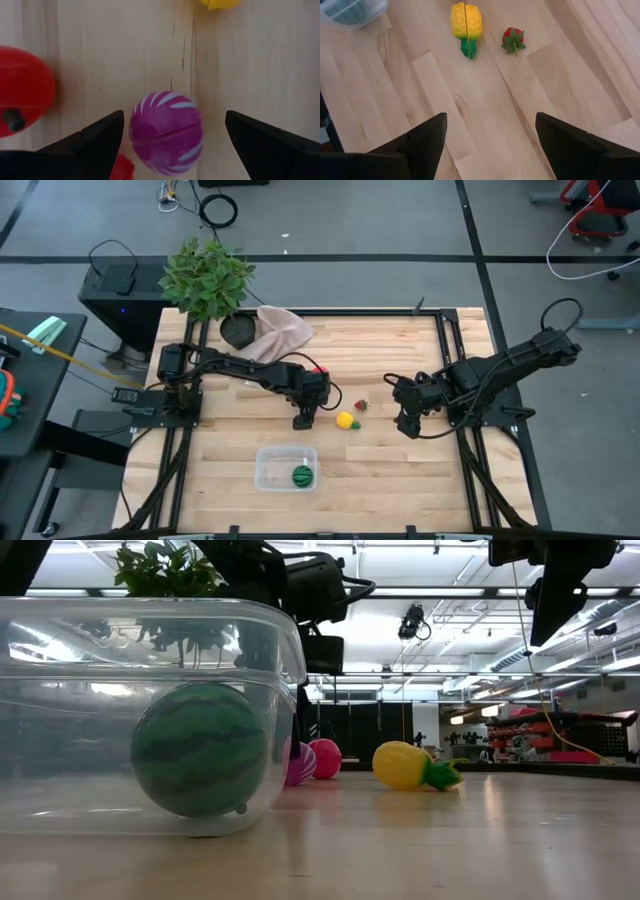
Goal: Pick and placing Produce into tupperware
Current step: Put the onion into the transparent bin
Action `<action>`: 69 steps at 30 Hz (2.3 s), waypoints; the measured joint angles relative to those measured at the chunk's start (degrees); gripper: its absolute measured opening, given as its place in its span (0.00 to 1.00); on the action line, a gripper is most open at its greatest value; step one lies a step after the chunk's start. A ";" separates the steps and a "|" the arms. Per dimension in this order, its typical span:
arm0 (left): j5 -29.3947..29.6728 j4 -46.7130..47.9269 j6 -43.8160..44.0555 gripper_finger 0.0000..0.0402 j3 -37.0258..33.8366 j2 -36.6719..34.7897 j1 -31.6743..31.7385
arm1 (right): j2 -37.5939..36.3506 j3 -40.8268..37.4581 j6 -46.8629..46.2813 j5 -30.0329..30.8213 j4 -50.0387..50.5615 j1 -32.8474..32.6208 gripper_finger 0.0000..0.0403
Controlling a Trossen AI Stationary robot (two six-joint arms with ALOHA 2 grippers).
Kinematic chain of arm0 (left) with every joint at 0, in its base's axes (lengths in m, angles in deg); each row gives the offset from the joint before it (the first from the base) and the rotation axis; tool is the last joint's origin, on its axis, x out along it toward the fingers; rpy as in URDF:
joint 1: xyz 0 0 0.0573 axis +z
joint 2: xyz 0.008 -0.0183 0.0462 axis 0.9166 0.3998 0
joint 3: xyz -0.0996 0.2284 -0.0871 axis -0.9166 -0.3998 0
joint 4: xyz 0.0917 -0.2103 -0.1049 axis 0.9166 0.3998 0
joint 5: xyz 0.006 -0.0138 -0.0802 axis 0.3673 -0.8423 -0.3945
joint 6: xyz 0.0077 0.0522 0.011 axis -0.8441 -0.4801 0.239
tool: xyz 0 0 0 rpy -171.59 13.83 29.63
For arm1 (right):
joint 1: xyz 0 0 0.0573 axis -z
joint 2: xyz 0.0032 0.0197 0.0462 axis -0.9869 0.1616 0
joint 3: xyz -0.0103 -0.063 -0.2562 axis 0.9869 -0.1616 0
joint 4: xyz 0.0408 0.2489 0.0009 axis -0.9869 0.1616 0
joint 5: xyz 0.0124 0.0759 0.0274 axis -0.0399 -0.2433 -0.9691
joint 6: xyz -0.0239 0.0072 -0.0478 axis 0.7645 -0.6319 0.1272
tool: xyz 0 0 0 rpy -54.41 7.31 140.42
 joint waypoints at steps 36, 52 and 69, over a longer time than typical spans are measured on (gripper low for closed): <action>0.00 -0.52 -0.07 0.64 -0.04 0.87 -0.92 | 0.00 0.00 -0.13 0.83 -0.07 -0.02 0.77; 0.00 -0.46 2.19 0.62 0.08 0.77 -1.08 | -0.01 0.00 -0.14 0.83 -0.07 -0.02 0.70; -0.04 23.74 4.63 0.58 20.88 0.37 -2.09 | -0.02 0.00 -0.07 0.81 0.21 0.00 0.69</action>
